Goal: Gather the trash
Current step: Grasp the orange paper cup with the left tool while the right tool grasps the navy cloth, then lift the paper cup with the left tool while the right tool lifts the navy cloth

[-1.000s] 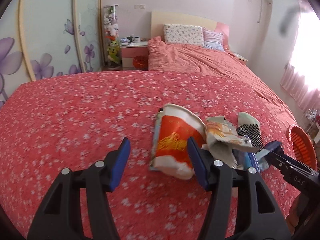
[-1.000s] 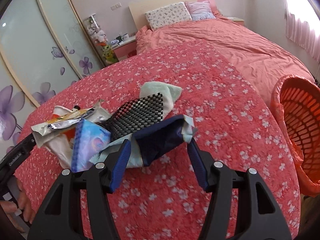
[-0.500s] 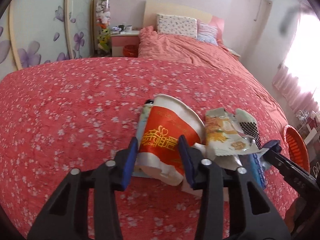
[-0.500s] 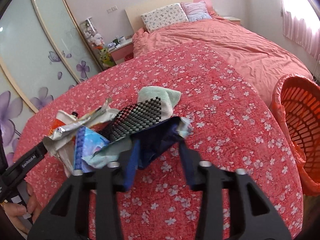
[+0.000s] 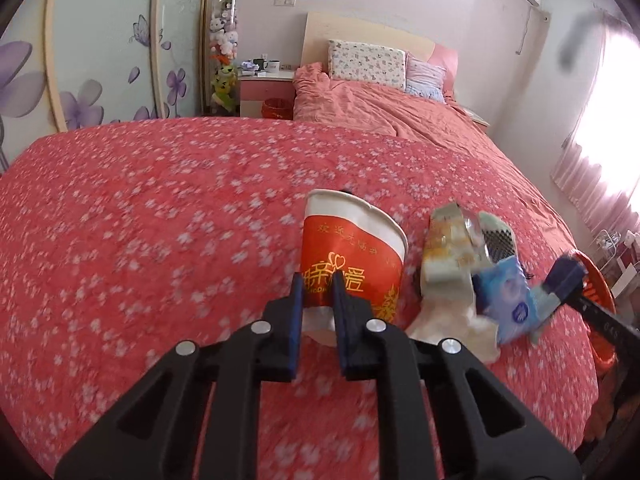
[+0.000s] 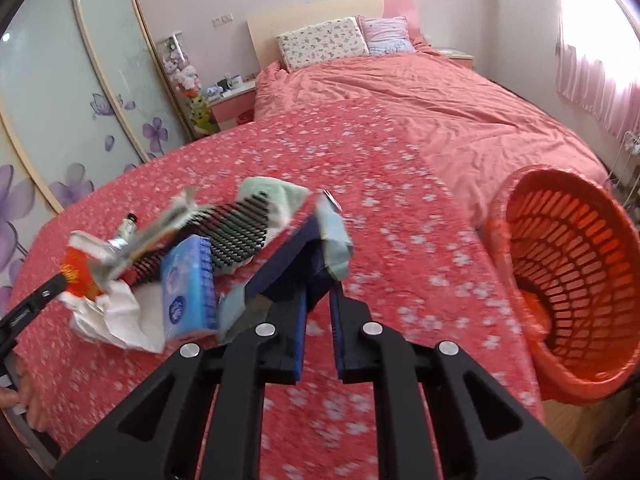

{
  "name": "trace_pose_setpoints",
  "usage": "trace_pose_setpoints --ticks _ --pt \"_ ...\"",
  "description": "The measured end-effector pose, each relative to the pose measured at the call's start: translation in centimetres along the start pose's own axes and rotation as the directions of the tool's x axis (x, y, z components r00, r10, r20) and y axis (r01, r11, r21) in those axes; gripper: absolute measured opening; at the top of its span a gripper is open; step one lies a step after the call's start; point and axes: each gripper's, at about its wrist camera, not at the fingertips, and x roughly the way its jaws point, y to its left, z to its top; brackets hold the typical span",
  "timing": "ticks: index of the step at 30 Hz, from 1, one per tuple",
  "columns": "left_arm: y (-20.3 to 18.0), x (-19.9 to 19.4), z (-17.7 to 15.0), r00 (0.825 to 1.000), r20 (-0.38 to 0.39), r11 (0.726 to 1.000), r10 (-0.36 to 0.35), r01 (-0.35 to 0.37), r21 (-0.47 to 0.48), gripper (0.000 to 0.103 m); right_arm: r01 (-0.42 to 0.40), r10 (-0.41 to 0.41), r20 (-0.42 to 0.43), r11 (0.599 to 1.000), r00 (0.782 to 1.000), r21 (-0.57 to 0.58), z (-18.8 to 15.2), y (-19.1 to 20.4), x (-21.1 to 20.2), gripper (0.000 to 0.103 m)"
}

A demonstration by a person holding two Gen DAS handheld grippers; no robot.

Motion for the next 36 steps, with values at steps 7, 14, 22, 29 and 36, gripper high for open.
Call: trace_pose_setpoints --ticks 7,14,22,29,36 --pt "1.4 -0.8 -1.4 0.999 -0.016 0.999 0.034 -0.034 -0.017 0.023 -0.015 0.016 -0.028 0.999 0.999 0.048 0.1 -1.7 0.1 0.012" --pt "0.2 0.6 -1.4 0.999 -0.030 1.000 0.020 -0.021 -0.023 0.043 -0.060 0.063 -0.033 0.996 0.997 0.067 0.0 -0.8 0.5 0.032" --pt "-0.2 1.2 -1.3 1.000 -0.028 1.000 0.013 -0.014 -0.014 0.064 -0.095 0.096 -0.008 0.991 0.995 0.090 0.6 -0.3 0.6 0.068" --pt "-1.1 0.6 -1.3 1.000 0.007 1.000 0.014 -0.014 0.003 0.074 -0.089 0.092 -0.015 0.988 0.996 0.125 0.6 -1.2 0.4 0.068" --pt "-1.4 0.9 -1.2 0.999 0.005 0.999 0.035 -0.035 0.008 0.074 -0.070 0.073 -0.017 0.986 0.997 0.149 0.5 -2.2 0.2 0.068"
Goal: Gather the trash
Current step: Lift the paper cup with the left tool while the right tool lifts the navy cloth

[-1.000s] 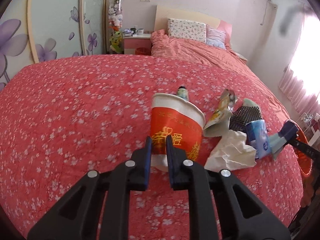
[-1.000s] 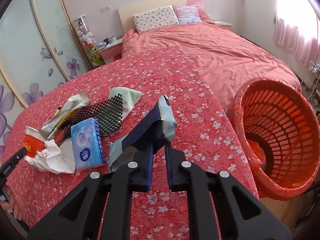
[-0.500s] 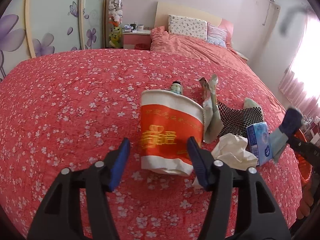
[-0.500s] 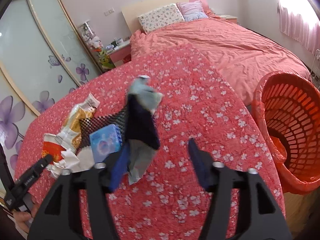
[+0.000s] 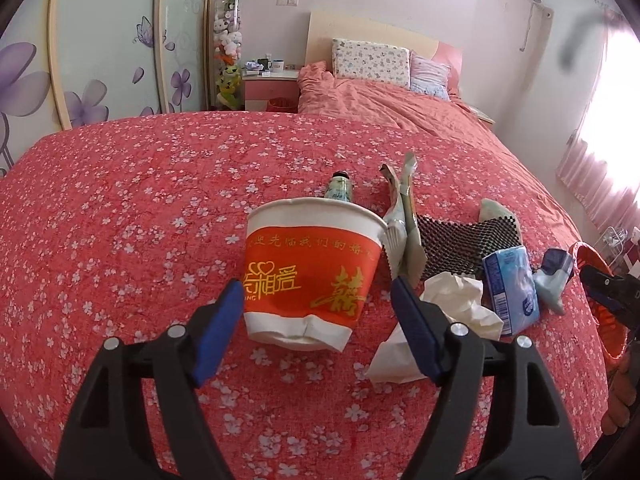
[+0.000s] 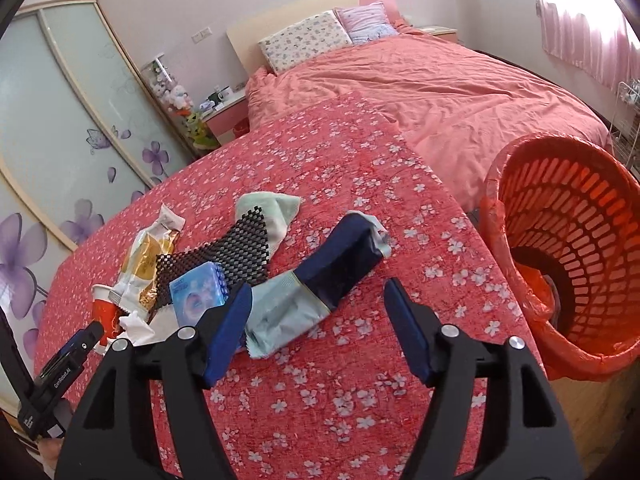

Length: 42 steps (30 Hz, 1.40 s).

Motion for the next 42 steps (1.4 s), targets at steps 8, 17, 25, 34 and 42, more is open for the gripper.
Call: trace_pose_setpoints --ticks 8,17,25,34,42 --pt "-0.8 0.9 -0.2 0.999 -0.003 0.998 0.051 -0.050 0.024 0.074 0.052 -0.051 -0.052 0.998 0.997 0.028 -0.4 0.8 2.8 0.068" --pt "-1.3 2.4 0.2 0.993 -0.021 0.993 0.114 -0.114 0.024 0.071 0.164 -0.166 -0.039 0.985 0.985 -0.046 -0.2 2.7 4.8 0.057" --pt "1.8 0.8 0.0 0.995 -0.018 0.995 0.100 -0.100 -0.013 0.058 0.167 -0.169 -0.015 0.982 0.986 -0.086 -0.3 1.6 3.8 0.051" --pt "4.3 0.9 0.8 0.992 -0.016 0.989 0.123 -0.124 -0.076 0.054 0.184 -0.186 -0.010 0.977 0.983 -0.108 -0.4 1.9 3.9 0.052" --pt "4.2 1.3 0.4 0.996 -0.010 0.993 0.094 -0.094 -0.065 0.034 0.118 -0.120 -0.004 0.985 0.993 -0.129 -0.6 2.0 2.9 0.027"
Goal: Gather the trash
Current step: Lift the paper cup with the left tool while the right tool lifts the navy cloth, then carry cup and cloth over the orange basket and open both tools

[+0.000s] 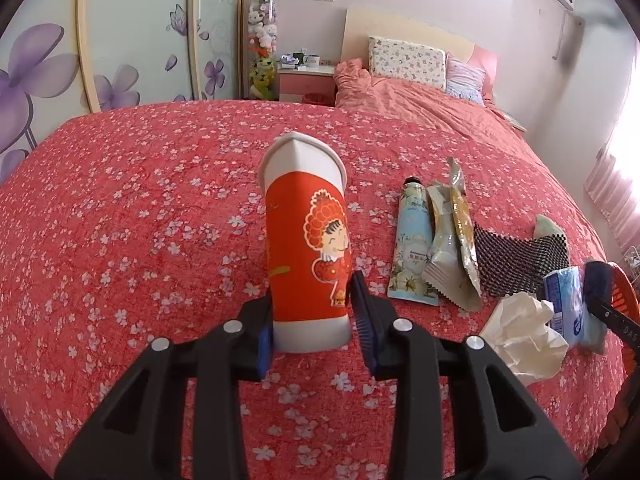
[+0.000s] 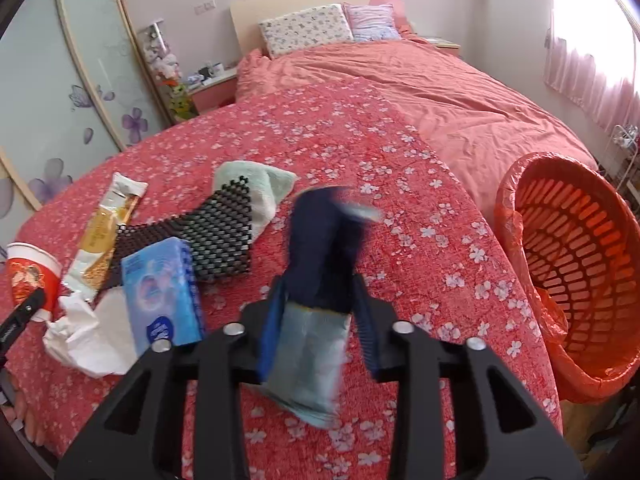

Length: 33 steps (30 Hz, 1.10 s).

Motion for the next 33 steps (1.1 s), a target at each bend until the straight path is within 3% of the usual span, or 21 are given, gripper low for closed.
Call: trace_pose_setpoints --ticks 7,13,23,33 --pt "-0.8 -1.5 0.2 1.000 0.028 1.000 0.003 -0.003 0.021 0.034 -0.027 0.028 0.043 1.000 0.999 -0.013 -0.1 -0.1 -2.0 0.025" --pt "-2.8 -4.4 0.6 0.997 0.068 0.998 -0.023 0.019 0.062 0.034 -0.022 0.027 0.133 0.999 0.991 -0.038 0.8 -0.3 -5.4 0.025" --pt "-10.2 -10.5 0.8 0.979 0.136 0.977 -0.151 0.127 0.170 0.034 0.023 -0.010 0.294 0.999 0.956 -0.040 1.1 -2.3 -11.9 0.025" --pt "-20.5 -14.3 -0.5 0.939 0.132 0.917 -0.318 0.269 0.295 0.034 0.111 -0.112 0.371 0.993 0.922 0.024 0.6 -7.3 -15.5 0.025"
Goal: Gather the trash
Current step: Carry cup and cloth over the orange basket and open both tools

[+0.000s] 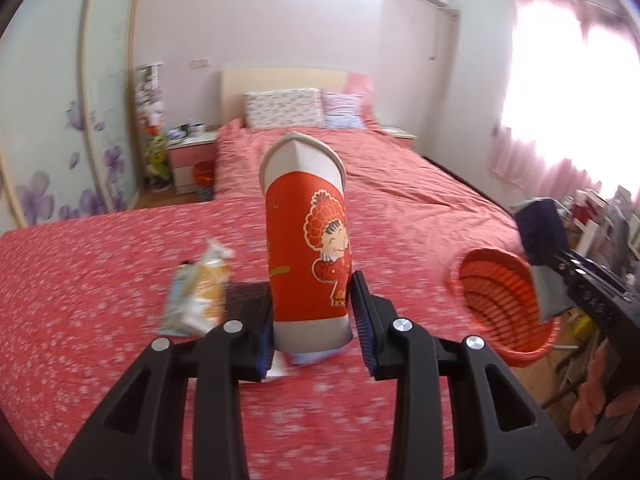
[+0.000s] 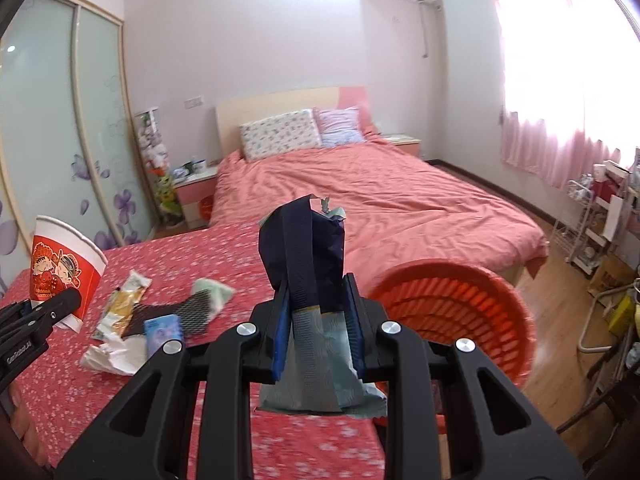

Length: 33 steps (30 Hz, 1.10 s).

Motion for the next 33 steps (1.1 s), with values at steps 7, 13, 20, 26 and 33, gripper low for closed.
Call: trace_pose_setpoints --ticks 7,13,20,26,33 --pt "-7.5 1.6 0.3 0.991 -0.015 0.989 -0.134 0.135 0.056 0.034 0.067 -0.068 0.023 0.997 0.997 0.046 0.0 -4.3 -0.3 0.025" --pt "-11.8 3.5 0.2 0.971 -0.042 0.968 -0.236 0.239 0.074 0.034 0.095 -0.098 0.022 0.988 0.995 0.118 0.0 -7.7 0.3 0.025" --pt "-17.3 6.3 -0.5 0.949 -0.077 0.941 -0.307 0.314 0.124 0.034 0.108 -0.111 0.011 0.979 0.994 0.172 -0.6 -10.9 1.9 0.025" --pt "-20.4 9.0 -1.1 0.938 -0.119 0.926 -0.327 0.343 0.159 0.034 0.094 -0.096 -0.002 0.975 0.995 0.200 -0.9 -13.3 3.2 0.025" --pt "-22.9 12.8 -1.7 0.931 -0.160 0.915 -0.329 0.356 0.189 0.034 0.073 -0.067 -0.032 0.962 0.997 0.261 -1.4 -15.8 4.8 0.025"
